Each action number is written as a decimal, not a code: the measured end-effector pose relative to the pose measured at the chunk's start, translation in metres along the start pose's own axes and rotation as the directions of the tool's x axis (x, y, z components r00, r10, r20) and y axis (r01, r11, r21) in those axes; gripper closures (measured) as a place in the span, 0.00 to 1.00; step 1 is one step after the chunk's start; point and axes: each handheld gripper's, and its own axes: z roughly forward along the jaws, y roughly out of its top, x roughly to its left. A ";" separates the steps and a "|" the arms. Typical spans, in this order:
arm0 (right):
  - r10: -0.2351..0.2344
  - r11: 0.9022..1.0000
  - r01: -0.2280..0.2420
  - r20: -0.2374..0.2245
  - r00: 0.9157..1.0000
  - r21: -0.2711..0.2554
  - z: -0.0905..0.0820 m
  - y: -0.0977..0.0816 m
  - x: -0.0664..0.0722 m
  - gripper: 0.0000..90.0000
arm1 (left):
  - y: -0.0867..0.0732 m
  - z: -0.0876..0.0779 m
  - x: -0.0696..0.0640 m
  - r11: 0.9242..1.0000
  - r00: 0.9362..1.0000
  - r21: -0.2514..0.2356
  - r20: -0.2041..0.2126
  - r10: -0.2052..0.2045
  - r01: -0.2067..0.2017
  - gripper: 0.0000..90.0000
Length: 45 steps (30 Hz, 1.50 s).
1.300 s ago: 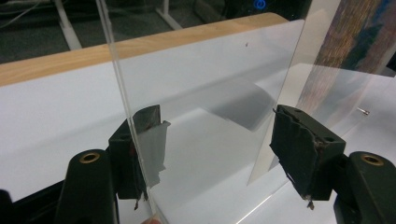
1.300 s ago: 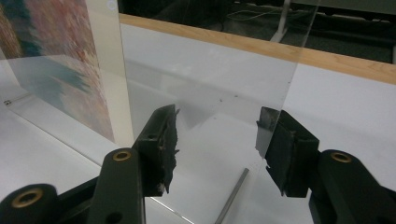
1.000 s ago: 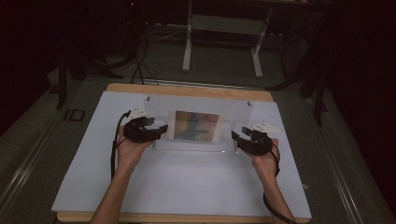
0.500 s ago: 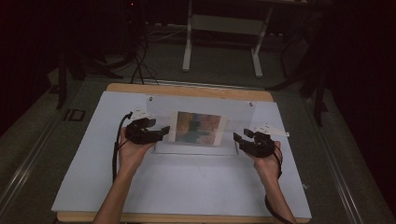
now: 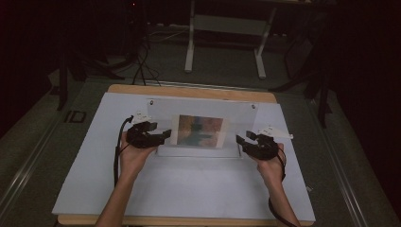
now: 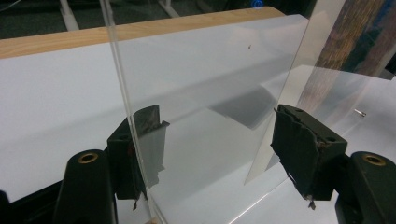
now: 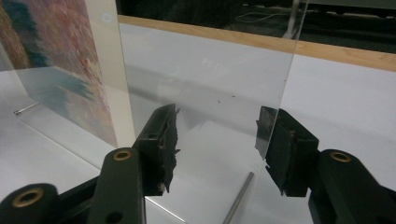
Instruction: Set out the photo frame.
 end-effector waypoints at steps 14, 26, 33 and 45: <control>-0.009 1.000 0.009 -0.011 1.000 0.001 -0.005 -0.004 -0.001 0.56 | -0.009 0.001 0.004 0.999 0.999 -0.053 0.032 0.000 0.002 0.32; -0.018 1.000 0.018 -0.018 1.000 0.012 -0.006 -0.004 0.000 0.57 | -0.010 0.001 0.006 0.998 0.999 -0.056 0.035 -0.005 0.007 0.32; -0.029 0.999 0.029 -0.013 1.000 0.027 -0.006 -0.006 -0.002 0.55 | -0.009 -0.004 0.005 0.999 1.000 -0.051 0.015 0.010 -0.009 0.32; -0.049 0.998 0.050 -0.034 0.998 0.026 -0.020 0.000 -0.007 0.52 | -0.008 -0.027 0.014 0.997 1.000 -0.081 0.022 -0.008 0.009 0.33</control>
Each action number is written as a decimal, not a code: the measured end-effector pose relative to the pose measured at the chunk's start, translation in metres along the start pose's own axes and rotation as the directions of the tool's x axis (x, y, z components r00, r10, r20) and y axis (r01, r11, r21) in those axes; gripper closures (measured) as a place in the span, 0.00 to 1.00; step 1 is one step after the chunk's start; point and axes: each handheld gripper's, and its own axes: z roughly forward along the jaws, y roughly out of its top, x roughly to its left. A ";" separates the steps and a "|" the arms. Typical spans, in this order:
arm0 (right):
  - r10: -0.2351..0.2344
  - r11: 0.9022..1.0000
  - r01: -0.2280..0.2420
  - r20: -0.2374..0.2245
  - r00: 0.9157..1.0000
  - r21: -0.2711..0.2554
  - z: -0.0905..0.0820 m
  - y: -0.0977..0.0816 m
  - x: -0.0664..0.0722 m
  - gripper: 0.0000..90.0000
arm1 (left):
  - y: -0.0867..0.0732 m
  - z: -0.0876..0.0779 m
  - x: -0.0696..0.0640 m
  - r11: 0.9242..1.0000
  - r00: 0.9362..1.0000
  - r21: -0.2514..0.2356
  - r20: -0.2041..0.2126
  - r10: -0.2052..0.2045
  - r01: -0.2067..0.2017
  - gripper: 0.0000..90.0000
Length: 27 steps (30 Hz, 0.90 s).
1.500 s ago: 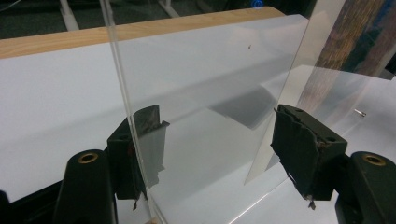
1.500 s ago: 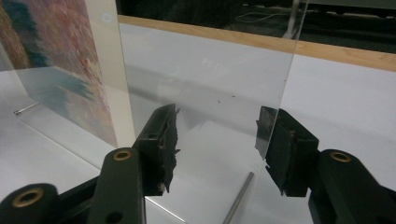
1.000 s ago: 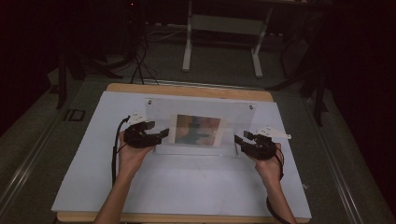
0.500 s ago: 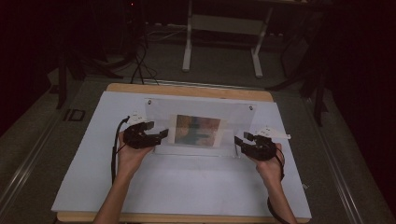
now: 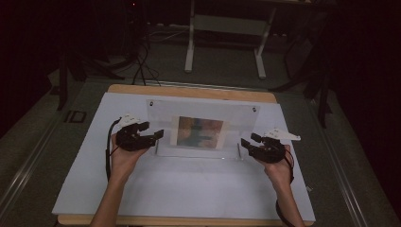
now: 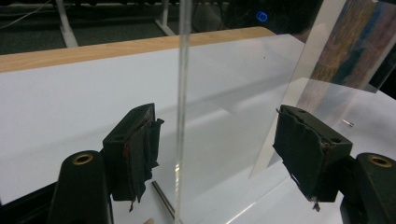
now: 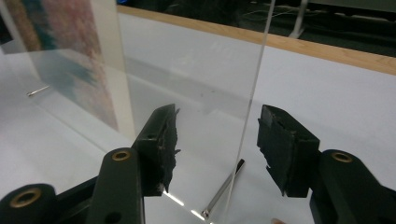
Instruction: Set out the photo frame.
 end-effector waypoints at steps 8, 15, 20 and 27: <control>-0.025 0.999 0.025 -0.011 1.000 0.022 -0.007 0.001 -0.003 0.52 | -0.004 -0.016 0.015 0.999 0.999 -0.013 0.004 -0.038 0.038 0.34; -0.028 0.999 0.029 -0.013 1.000 0.031 -0.014 0.001 -0.009 0.53 | -0.006 -0.024 0.023 0.999 0.999 -0.005 -0.021 -0.044 0.044 0.34; -0.009 0.999 0.009 -0.002 1.000 0.035 -0.018 -0.001 -0.018 0.54 | -0.010 -0.024 0.030 0.998 0.995 0.031 -0.085 -0.046 0.049 0.34; 0.036 0.997 -0.039 0.056 0.998 0.064 -0.017 -0.011 -0.035 0.53 | -0.020 -0.021 0.043 0.993 0.984 0.076 -0.164 -0.075 0.089 0.34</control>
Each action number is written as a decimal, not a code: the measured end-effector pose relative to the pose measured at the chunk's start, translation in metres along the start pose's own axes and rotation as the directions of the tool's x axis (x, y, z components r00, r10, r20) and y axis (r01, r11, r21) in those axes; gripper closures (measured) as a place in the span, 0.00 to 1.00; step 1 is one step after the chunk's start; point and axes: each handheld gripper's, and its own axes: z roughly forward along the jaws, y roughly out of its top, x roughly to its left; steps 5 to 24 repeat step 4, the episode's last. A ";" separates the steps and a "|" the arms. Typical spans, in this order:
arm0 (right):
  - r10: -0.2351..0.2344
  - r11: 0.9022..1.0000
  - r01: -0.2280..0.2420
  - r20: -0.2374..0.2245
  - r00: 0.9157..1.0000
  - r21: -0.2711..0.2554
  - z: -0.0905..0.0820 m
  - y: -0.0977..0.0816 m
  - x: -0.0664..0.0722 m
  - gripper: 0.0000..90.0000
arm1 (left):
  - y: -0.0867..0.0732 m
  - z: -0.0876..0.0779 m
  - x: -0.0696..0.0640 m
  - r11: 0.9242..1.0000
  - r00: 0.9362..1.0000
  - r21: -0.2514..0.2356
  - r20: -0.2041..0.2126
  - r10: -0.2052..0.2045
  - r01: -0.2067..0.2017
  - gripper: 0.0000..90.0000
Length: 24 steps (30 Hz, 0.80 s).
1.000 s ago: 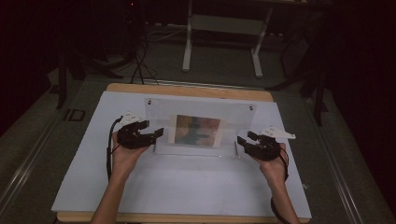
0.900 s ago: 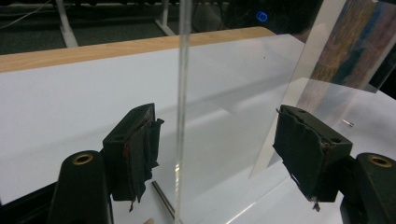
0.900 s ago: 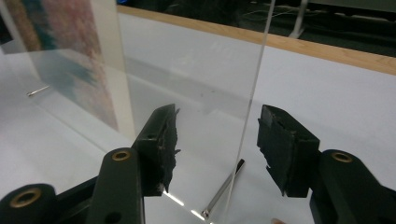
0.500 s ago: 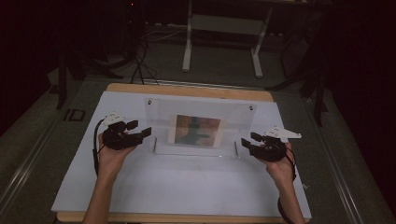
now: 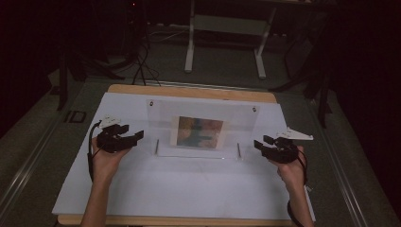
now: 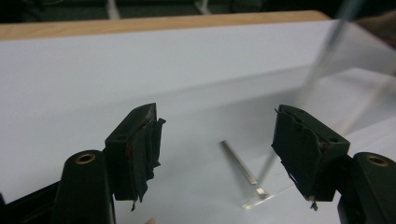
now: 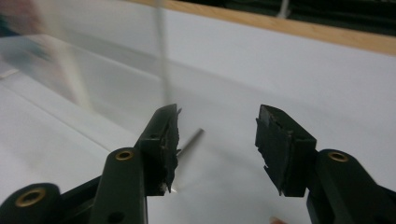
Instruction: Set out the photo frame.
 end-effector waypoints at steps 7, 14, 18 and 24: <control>0.009 0.997 -0.015 0.080 0.997 0.077 0.015 -0.014 -0.012 0.50 | -0.009 0.010 0.008 0.999 0.999 0.046 -0.051 -0.018 0.020 0.34; 0.009 0.997 -0.015 0.080 0.997 0.077 0.015 -0.014 -0.012 0.50 | -0.009 0.010 0.008 0.999 0.999 0.046 -0.051 -0.018 0.020 0.34; 0.009 0.997 -0.015 0.080 0.997 0.077 0.015 -0.014 -0.012 0.50 | -0.009 0.010 0.008 0.999 0.999 0.046 -0.051 -0.018 0.020 0.34; 0.009 0.997 -0.015 0.080 0.997 0.077 0.015 -0.014 -0.012 0.50 | -0.009 0.010 0.008 0.999 0.999 0.046 -0.051 -0.018 0.020 0.34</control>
